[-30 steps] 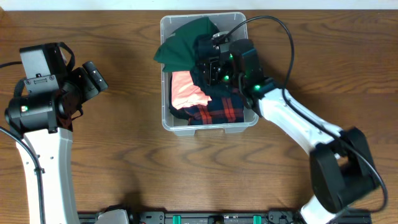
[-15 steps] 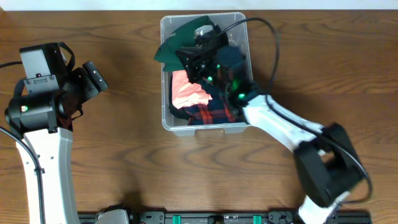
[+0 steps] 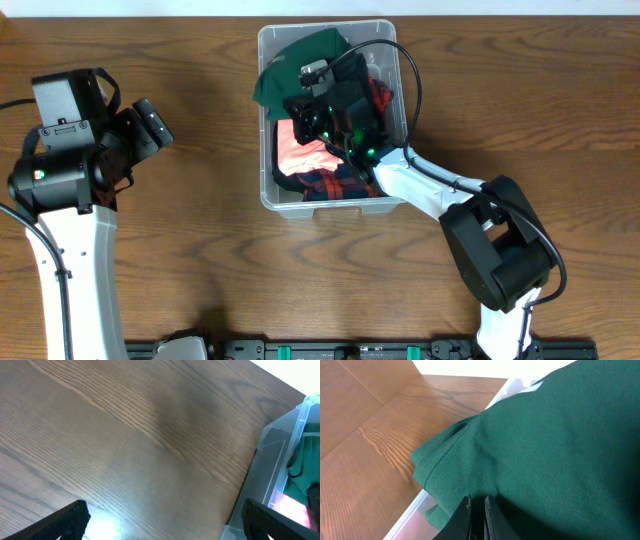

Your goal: Pack container

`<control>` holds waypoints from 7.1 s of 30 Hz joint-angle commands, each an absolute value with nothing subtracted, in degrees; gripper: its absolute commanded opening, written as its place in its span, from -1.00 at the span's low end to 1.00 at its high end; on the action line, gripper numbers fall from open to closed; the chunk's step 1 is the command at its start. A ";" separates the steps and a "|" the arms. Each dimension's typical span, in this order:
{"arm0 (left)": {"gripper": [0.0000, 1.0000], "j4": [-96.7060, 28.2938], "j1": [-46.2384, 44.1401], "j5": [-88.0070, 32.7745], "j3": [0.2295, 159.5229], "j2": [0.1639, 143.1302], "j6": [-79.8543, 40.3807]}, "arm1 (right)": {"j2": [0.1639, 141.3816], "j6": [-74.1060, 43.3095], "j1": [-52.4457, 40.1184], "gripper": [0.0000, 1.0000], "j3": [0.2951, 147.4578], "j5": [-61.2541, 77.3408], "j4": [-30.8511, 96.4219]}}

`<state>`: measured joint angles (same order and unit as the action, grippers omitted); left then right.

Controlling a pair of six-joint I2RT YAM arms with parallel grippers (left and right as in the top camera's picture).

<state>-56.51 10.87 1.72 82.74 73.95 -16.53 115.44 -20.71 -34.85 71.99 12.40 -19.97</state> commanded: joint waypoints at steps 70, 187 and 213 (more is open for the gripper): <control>0.96 -56.53 11.18 2.02 82.56 74.17 -16.82 | 84.62 -16.51 -7.05 -0.57 68.66 -7.44 31.22; 0.96 -56.53 11.18 2.00 82.50 74.17 -16.82 | 2.87 -3.20 2.50 0.99 10.68 -6.74 26.72; 0.96 -56.53 11.18 2.02 82.50 74.17 -16.82 | 0.32 -3.16 2.50 0.98 7.51 -5.32 26.37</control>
<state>-56.51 10.87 1.72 82.74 73.95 -16.53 0.93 -2.39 2.02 7.81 -5.80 26.50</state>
